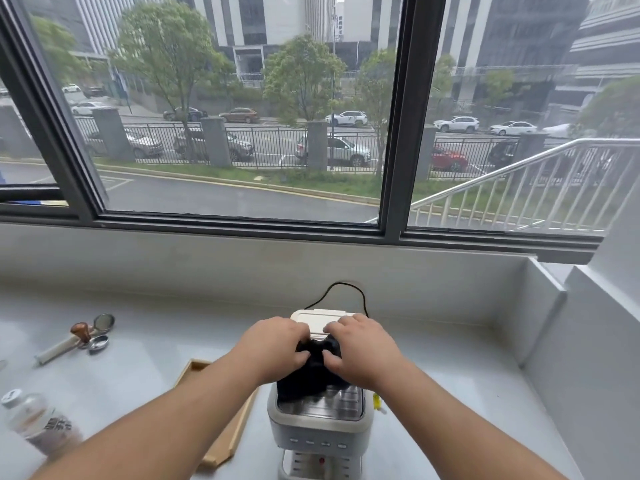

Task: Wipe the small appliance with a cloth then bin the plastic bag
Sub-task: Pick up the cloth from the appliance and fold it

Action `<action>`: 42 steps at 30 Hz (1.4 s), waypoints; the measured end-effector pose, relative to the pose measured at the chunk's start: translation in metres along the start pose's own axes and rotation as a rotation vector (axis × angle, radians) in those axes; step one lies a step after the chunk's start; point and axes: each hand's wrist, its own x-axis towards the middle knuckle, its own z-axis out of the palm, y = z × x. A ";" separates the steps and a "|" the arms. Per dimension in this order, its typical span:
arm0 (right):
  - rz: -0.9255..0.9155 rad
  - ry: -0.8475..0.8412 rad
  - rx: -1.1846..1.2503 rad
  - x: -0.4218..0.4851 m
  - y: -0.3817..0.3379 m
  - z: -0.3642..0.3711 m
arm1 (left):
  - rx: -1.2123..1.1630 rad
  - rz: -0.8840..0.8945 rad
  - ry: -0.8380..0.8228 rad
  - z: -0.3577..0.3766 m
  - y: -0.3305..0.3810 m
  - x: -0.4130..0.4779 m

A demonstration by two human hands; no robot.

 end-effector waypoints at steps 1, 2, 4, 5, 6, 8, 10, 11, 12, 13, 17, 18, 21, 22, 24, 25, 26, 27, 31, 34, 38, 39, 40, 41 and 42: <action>0.001 -0.023 -0.012 -0.001 0.000 0.000 | -0.023 0.001 0.017 0.000 0.000 0.002; 0.003 -0.041 -0.019 -0.001 0.000 0.000 | -0.040 -0.001 0.033 0.000 -0.001 0.004; 0.016 -0.056 -0.023 -0.001 0.000 -0.001 | -0.073 -0.001 0.070 -0.001 -0.002 0.008; 0.023 -0.058 -0.022 -0.001 -0.001 -0.002 | -0.092 0.002 0.088 -0.003 -0.003 0.009; 0.028 -0.062 -0.019 0.000 -0.001 -0.003 | -0.114 0.008 0.104 -0.005 -0.004 0.011; 0.040 -0.071 -0.006 0.001 -0.002 -0.006 | -0.155 0.024 0.134 -0.011 -0.007 0.015; 0.050 -0.071 0.016 0.003 -0.004 -0.012 | -0.196 0.040 0.165 -0.019 -0.010 0.018; 0.057 -0.068 0.027 0.004 -0.006 -0.016 | -0.222 0.046 0.180 -0.024 -0.012 0.021; 0.065 -0.065 0.037 0.006 -0.007 -0.020 | -0.251 0.048 0.194 -0.030 -0.013 0.023; 0.074 -0.057 0.041 0.008 -0.009 -0.024 | -0.282 0.050 0.211 -0.037 -0.015 0.026; 0.111 -0.013 0.062 0.020 -0.016 -0.044 | -0.410 0.054 0.272 -0.067 -0.021 0.036; 0.121 -0.004 0.080 0.023 -0.018 -0.048 | -0.432 0.068 0.286 -0.076 -0.023 0.039; 0.157 0.048 0.158 0.033 -0.028 -0.062 | -0.476 0.130 0.334 -0.105 -0.030 0.047; 0.179 0.055 0.192 0.036 -0.032 -0.066 | -0.498 0.145 0.353 -0.113 -0.032 0.049; 0.235 0.053 0.260 0.043 -0.040 -0.075 | -0.551 0.176 0.392 -0.133 -0.037 0.053; 0.255 0.052 0.284 0.046 -0.043 -0.078 | -0.575 0.187 0.409 -0.141 -0.038 0.055; 0.265 0.063 0.294 0.049 -0.046 -0.082 | -0.592 0.201 0.425 -0.149 -0.041 0.057; 0.272 0.081 0.296 0.051 -0.049 -0.084 | -0.601 0.209 0.436 -0.155 -0.045 0.058; 0.297 0.240 0.310 0.065 -0.062 -0.095 | -0.615 0.201 0.424 -0.169 -0.068 0.062; 0.382 0.316 0.442 0.075 -0.069 -0.102 | -0.620 0.170 0.435 -0.168 -0.090 0.063; 0.495 0.447 0.881 0.087 -0.074 -0.115 | -0.788 0.088 0.427 -0.157 -0.119 0.066; 0.502 0.474 0.925 0.090 -0.076 -0.119 | -0.882 0.066 0.401 -0.154 -0.126 0.068; 0.505 0.501 0.950 0.092 -0.077 -0.123 | -0.987 0.045 0.367 -0.151 -0.132 0.069; 0.504 0.525 0.966 0.094 -0.078 -0.126 | -1.088 0.024 0.324 -0.148 -0.137 0.070; 0.501 0.542 0.972 0.096 -0.079 -0.129 | -1.173 0.006 0.280 -0.144 -0.140 0.071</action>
